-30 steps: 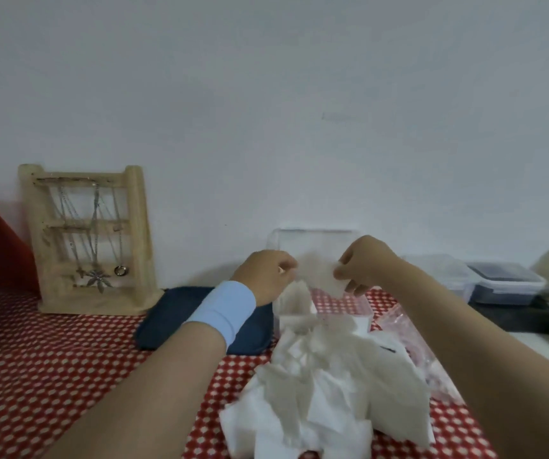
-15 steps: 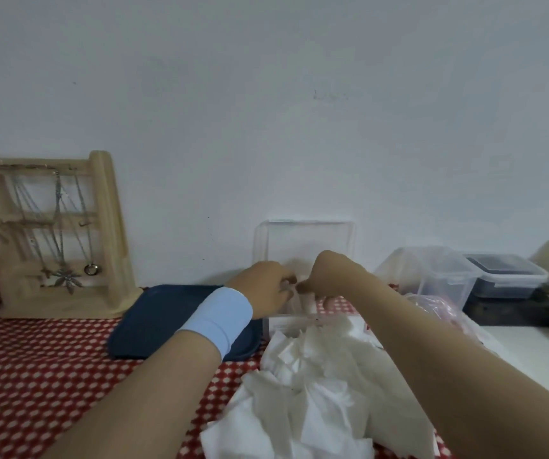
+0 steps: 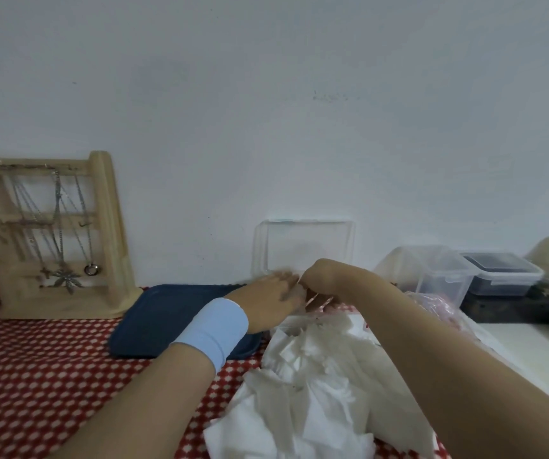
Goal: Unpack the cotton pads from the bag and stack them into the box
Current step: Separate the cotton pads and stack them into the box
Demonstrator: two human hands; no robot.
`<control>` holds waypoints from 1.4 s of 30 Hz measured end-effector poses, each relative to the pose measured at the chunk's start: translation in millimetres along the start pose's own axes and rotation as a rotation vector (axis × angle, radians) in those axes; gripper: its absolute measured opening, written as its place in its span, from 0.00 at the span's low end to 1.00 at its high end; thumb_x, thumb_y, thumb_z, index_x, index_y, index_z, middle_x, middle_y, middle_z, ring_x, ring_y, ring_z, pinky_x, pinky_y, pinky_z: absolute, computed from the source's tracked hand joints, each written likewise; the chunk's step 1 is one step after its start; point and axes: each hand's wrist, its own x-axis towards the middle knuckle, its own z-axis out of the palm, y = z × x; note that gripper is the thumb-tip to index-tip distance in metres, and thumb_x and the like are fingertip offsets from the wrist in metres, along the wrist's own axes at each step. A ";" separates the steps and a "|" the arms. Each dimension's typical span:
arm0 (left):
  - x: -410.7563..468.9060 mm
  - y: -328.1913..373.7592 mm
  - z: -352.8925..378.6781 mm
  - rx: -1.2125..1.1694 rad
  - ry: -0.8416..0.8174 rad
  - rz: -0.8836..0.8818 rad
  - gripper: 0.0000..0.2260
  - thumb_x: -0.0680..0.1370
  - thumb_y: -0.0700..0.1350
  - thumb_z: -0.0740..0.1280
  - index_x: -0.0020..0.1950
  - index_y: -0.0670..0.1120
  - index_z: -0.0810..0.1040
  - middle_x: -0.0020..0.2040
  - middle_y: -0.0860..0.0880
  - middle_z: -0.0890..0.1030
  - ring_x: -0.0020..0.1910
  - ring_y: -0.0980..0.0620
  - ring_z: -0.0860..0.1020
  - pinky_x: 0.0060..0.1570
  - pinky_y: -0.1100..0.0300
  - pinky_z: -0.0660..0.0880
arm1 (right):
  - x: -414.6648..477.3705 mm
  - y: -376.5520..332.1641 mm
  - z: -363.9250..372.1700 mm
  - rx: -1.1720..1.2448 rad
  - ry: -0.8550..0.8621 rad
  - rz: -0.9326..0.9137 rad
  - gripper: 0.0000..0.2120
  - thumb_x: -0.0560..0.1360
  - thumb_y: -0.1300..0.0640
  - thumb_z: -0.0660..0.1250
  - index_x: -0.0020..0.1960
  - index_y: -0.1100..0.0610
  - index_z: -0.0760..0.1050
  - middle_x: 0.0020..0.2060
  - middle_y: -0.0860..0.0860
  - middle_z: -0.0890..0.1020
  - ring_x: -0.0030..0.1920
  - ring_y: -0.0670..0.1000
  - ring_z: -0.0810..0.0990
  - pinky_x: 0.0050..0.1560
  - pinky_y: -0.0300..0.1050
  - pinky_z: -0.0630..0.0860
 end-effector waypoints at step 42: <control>-55.3 26.8 12.4 -1.166 0.243 -0.142 0.06 0.78 0.36 0.71 0.54 0.42 0.84 0.51 0.42 0.87 0.48 0.46 0.87 0.48 0.54 0.85 | -104.6 46.0 -21.0 0.015 0.249 -0.510 0.09 0.77 0.51 0.72 0.46 0.57 0.83 0.31 0.47 0.84 0.28 0.43 0.80 0.28 0.34 0.71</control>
